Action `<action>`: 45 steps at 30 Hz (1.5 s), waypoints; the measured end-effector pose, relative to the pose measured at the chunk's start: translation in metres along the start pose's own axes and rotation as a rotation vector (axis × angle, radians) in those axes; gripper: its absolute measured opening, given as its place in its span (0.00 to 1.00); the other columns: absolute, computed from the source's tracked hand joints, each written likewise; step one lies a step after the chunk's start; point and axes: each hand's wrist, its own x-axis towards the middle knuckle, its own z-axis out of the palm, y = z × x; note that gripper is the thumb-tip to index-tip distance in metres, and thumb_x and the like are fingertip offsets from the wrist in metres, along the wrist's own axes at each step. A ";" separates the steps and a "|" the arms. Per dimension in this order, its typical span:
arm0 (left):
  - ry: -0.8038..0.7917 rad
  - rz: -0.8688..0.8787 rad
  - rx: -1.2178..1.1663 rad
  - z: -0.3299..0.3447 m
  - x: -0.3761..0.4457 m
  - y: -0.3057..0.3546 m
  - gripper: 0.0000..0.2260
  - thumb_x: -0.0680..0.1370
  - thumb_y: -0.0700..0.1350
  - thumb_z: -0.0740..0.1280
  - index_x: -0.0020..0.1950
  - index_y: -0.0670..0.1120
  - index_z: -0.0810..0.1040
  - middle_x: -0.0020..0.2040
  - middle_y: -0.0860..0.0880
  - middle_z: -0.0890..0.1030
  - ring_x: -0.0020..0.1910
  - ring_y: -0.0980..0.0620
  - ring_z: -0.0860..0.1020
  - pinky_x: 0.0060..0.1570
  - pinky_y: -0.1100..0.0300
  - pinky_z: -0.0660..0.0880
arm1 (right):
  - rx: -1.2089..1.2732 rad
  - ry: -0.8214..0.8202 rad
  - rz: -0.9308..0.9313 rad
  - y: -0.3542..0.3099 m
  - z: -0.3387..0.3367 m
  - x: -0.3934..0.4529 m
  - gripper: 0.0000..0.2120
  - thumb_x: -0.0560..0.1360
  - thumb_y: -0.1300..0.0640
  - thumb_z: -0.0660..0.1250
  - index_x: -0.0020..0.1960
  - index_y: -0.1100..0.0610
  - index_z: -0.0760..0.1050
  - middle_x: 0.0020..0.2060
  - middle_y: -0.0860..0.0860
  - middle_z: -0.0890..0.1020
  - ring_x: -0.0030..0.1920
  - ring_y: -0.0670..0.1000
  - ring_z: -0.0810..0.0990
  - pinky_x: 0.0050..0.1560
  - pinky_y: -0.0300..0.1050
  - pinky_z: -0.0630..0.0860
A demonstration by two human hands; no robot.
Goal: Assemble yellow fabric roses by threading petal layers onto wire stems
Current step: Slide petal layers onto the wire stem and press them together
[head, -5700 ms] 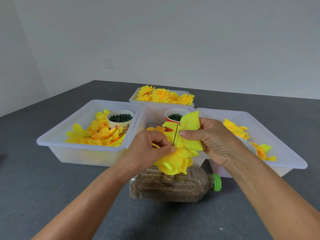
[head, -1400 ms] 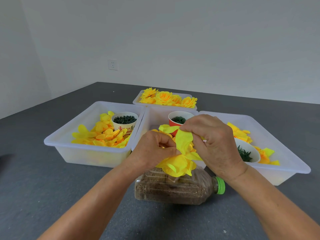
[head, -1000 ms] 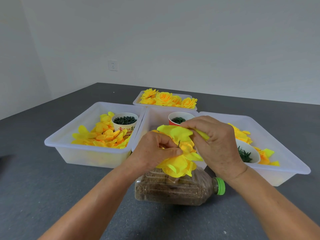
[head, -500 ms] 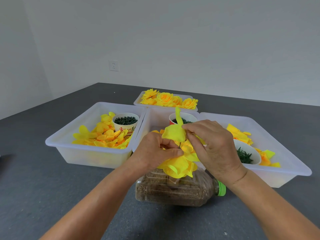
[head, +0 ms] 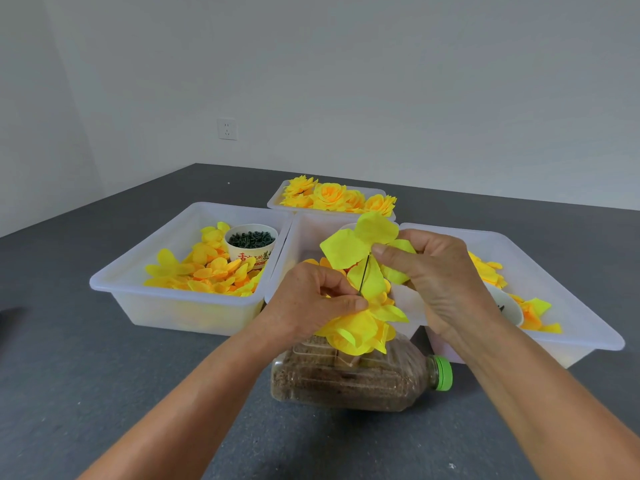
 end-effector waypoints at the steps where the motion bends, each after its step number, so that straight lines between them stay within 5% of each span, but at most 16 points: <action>1: -0.002 -0.004 -0.006 0.000 0.000 0.000 0.06 0.70 0.38 0.74 0.35 0.46 0.82 0.30 0.57 0.79 0.34 0.59 0.75 0.37 0.64 0.73 | 0.005 -0.004 -0.001 -0.001 0.000 0.000 0.04 0.68 0.63 0.73 0.37 0.55 0.82 0.33 0.51 0.85 0.31 0.47 0.81 0.31 0.39 0.78; 17: 0.004 -0.023 0.004 0.000 0.000 0.000 0.06 0.70 0.39 0.74 0.34 0.47 0.83 0.29 0.57 0.80 0.33 0.59 0.76 0.36 0.66 0.73 | -0.180 -0.096 -0.282 -0.003 -0.001 -0.004 0.13 0.69 0.67 0.72 0.40 0.48 0.81 0.35 0.40 0.84 0.37 0.40 0.82 0.41 0.33 0.77; 28: 0.017 -0.025 0.029 0.000 0.000 -0.002 0.04 0.70 0.39 0.74 0.36 0.46 0.83 0.32 0.54 0.82 0.36 0.57 0.78 0.40 0.61 0.76 | -0.314 -0.029 -0.367 0.003 -0.004 -0.005 0.16 0.69 0.67 0.72 0.40 0.45 0.82 0.39 0.42 0.84 0.43 0.43 0.83 0.47 0.44 0.79; 31: 0.019 -0.012 0.060 -0.001 0.000 -0.002 0.04 0.70 0.38 0.74 0.39 0.38 0.83 0.37 0.41 0.82 0.39 0.47 0.78 0.44 0.50 0.77 | -0.367 -0.020 -0.392 0.009 -0.004 -0.008 0.16 0.70 0.71 0.68 0.42 0.50 0.83 0.42 0.47 0.85 0.46 0.45 0.83 0.49 0.46 0.79; 37: 0.028 -0.006 0.103 0.000 0.000 -0.001 0.04 0.70 0.34 0.72 0.36 0.42 0.83 0.32 0.52 0.80 0.35 0.56 0.76 0.41 0.58 0.75 | -0.634 -0.046 -0.791 0.013 -0.006 -0.011 0.10 0.69 0.73 0.65 0.44 0.63 0.83 0.43 0.55 0.84 0.47 0.53 0.82 0.49 0.44 0.77; 40: 0.029 0.007 0.116 0.000 0.000 -0.003 0.02 0.70 0.32 0.70 0.39 0.37 0.83 0.34 0.43 0.81 0.35 0.51 0.77 0.42 0.52 0.76 | -0.692 -0.042 -0.862 0.015 -0.006 -0.012 0.09 0.69 0.71 0.65 0.44 0.64 0.83 0.43 0.57 0.83 0.45 0.57 0.82 0.45 0.50 0.78; 45: 0.033 -0.015 0.038 0.000 -0.002 0.001 0.01 0.70 0.41 0.74 0.41 0.44 0.84 0.42 0.39 0.84 0.45 0.39 0.81 0.49 0.42 0.78 | -0.857 0.023 -0.978 0.016 -0.005 -0.011 0.11 0.68 0.72 0.68 0.48 0.65 0.82 0.42 0.58 0.83 0.44 0.59 0.83 0.44 0.49 0.78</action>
